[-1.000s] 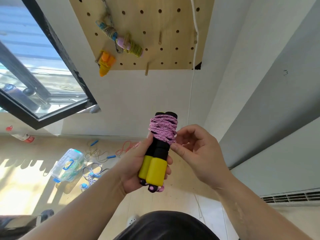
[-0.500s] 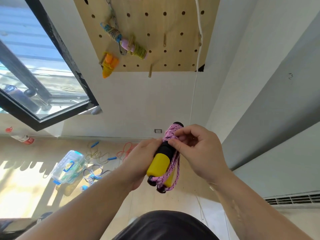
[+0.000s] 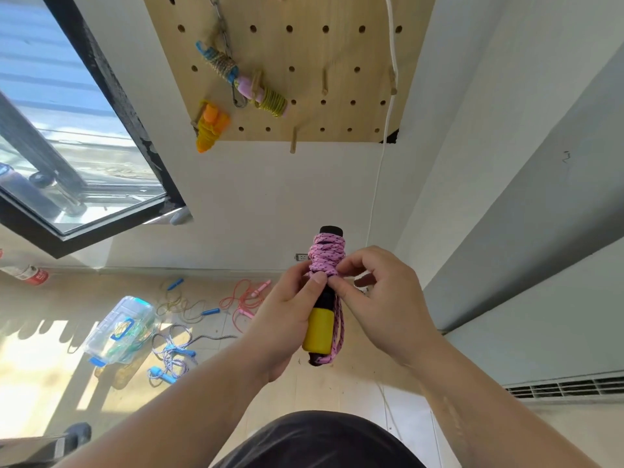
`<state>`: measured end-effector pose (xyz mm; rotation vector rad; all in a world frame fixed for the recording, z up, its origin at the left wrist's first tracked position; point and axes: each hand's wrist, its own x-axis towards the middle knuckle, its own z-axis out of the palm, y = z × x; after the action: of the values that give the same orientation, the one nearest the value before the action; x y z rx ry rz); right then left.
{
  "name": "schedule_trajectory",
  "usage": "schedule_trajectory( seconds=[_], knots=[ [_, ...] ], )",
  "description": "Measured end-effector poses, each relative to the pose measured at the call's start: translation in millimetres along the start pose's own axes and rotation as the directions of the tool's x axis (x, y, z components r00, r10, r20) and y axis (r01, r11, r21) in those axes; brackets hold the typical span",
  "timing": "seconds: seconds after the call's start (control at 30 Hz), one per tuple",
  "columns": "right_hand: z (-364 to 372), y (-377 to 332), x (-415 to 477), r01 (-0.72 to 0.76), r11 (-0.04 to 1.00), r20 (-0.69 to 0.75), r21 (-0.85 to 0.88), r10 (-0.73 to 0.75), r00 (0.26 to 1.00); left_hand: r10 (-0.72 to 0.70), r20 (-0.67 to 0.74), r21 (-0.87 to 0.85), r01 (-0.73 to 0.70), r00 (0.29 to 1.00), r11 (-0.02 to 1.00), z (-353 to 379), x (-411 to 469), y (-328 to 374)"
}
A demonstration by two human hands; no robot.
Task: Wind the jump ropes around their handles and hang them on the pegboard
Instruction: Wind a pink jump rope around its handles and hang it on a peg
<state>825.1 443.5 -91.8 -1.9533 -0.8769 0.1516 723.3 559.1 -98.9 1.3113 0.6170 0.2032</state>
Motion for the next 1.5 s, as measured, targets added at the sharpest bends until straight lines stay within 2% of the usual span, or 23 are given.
schedule_trajectory(
  seconds=[0.2,0.3,0.47,0.63,0.73,0.87,0.97,1.13,1.23,1.27,1.43,1.5],
  knots=[
    [4,-7,5,-0.048,0.995,0.033,0.09,0.045,0.998,0.041,-0.003,0.02,-0.041,0.999,0.999,-9,3,8],
    [3,-9,5,0.03,0.995,0.021,0.091,-0.032,0.999,0.035,0.007,0.004,-0.035,0.999,0.999,-15,3,12],
    [2,-1,5,0.146,0.988,0.026,-0.04,-0.145,0.989,-0.003,0.015,-0.007,0.003,1.0,1.0,-19,4,17],
    [3,9,10,0.379,0.889,-0.046,-0.259,-0.403,0.914,0.007,0.054,0.03,-0.008,0.999,1.0,-20,5,20],
    [2,9,11,0.409,0.874,-0.034,-0.261,-0.432,0.901,0.019,0.067,0.079,-0.024,0.998,0.997,-21,6,21],
    [2,5,9,0.335,0.93,0.007,-0.149,-0.338,0.941,0.054,0.02,0.128,-0.056,0.998,0.99,-17,5,20],
    [3,1,6,0.226,0.973,0.024,-0.041,-0.225,0.974,0.094,-0.035,0.133,-0.089,0.995,0.987,-11,6,21],
    [8,-6,6,0.061,0.993,0.045,0.1,-0.065,0.997,0.076,-0.122,0.159,-0.056,0.99,0.986,-4,8,18],
    [11,-11,7,-0.123,0.915,0.087,0.384,0.097,0.992,0.081,-0.128,0.162,-0.06,0.988,0.985,-2,6,17],
    [11,-11,8,-0.147,0.892,0.095,0.427,0.118,0.988,0.088,-0.125,0.156,-0.068,0.988,0.985,-2,6,17],
    [2,-10,13,-0.218,0.803,0.18,0.555,0.14,0.974,0.122,-0.08,0.101,-0.114,0.989,0.988,-5,3,17],
    [1,-9,15,-0.224,0.813,0.2,0.537,0.136,0.97,0.106,-0.068,0.073,-0.101,0.992,0.992,-4,2,16]
  ],
)
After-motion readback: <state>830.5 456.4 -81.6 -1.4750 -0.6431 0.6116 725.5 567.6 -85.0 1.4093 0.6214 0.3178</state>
